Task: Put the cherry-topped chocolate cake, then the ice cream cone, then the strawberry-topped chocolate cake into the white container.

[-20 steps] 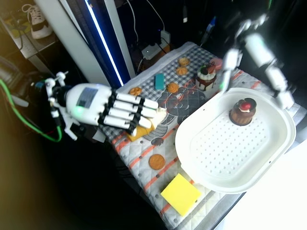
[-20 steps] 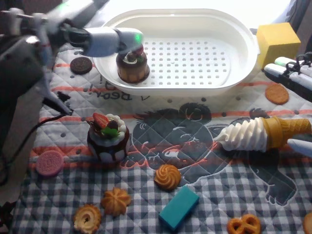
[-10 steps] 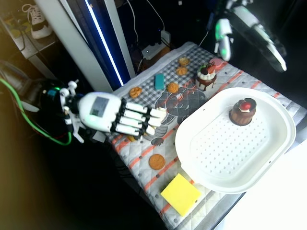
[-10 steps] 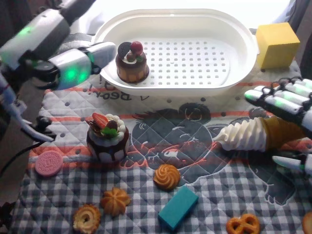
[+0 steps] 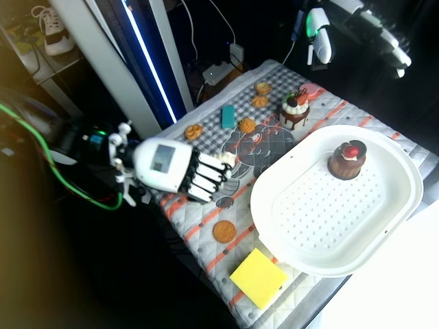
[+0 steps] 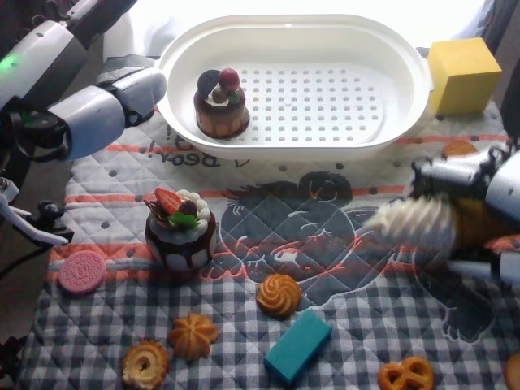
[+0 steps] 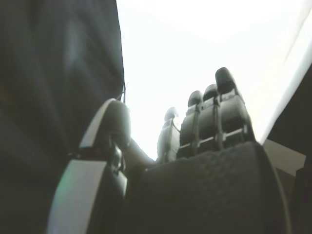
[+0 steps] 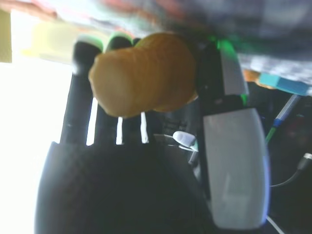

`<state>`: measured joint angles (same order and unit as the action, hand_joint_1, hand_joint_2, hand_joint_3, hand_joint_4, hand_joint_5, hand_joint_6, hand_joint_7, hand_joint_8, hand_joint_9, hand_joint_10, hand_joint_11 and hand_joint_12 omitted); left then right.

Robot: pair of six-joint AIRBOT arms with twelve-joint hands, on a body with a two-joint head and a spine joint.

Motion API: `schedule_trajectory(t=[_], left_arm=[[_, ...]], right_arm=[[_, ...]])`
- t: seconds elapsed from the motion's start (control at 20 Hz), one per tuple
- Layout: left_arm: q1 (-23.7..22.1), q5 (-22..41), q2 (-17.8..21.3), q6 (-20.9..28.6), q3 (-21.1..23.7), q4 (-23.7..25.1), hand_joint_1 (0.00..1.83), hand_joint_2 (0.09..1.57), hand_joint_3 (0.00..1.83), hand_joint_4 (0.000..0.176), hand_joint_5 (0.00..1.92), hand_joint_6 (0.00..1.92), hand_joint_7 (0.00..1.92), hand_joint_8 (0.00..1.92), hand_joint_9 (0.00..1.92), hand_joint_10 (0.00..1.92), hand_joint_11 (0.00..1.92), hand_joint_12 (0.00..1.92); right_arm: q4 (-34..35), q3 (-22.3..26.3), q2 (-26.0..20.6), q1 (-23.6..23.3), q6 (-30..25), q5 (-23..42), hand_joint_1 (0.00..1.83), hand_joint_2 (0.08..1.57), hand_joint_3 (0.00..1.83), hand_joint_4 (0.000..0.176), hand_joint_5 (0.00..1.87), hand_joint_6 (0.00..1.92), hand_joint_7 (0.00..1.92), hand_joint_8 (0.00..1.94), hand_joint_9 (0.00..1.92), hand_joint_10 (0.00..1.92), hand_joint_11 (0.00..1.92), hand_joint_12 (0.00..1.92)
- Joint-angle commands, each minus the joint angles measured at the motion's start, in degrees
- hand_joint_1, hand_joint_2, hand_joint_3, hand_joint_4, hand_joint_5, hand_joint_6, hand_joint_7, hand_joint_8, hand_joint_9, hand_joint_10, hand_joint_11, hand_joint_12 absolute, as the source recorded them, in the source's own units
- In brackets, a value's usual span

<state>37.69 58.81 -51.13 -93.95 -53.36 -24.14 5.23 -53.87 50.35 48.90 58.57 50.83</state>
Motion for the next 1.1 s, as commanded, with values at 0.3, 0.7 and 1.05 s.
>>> schedule_trajectory(t=[0.3,0.7,1.05], left_arm=[[3.9,10.0,1.2,0.4,2.4,1.4,0.57,1.39,0.00,0.104,0.06,0.00,0.00,0.00,0.00,0.00,0.00,0.00],[5.3,11.0,0.5,0.4,3.2,3.2,0.60,1.39,0.00,0.110,0.07,0.00,0.00,0.00,0.00,0.00,0.00,0.00],[4.6,10.1,-0.6,0.5,2.8,4.2,0.54,1.40,0.01,0.112,0.05,0.00,0.00,0.00,0.00,0.00,0.00,0.00]], right_arm=[[-0.5,-4.6,1.7,-11.9,3.0,4.2,1.09,1.33,0.00,0.000,0.56,1.58,0.67,1.56,0.61,1.49,0.59,1.76],[7.7,-22.0,16.5,-27.3,11.6,-16.8,1.11,1.35,0.00,0.000,0.68,1.49,0.48,1.72,0.35,1.74,0.41,1.92],[10.5,-29.3,22.6,-28.7,11.8,-22.4,1.06,1.25,0.00,0.000,0.17,0.81,0.34,0.82,0.37,1.42,0.40,1.91]])
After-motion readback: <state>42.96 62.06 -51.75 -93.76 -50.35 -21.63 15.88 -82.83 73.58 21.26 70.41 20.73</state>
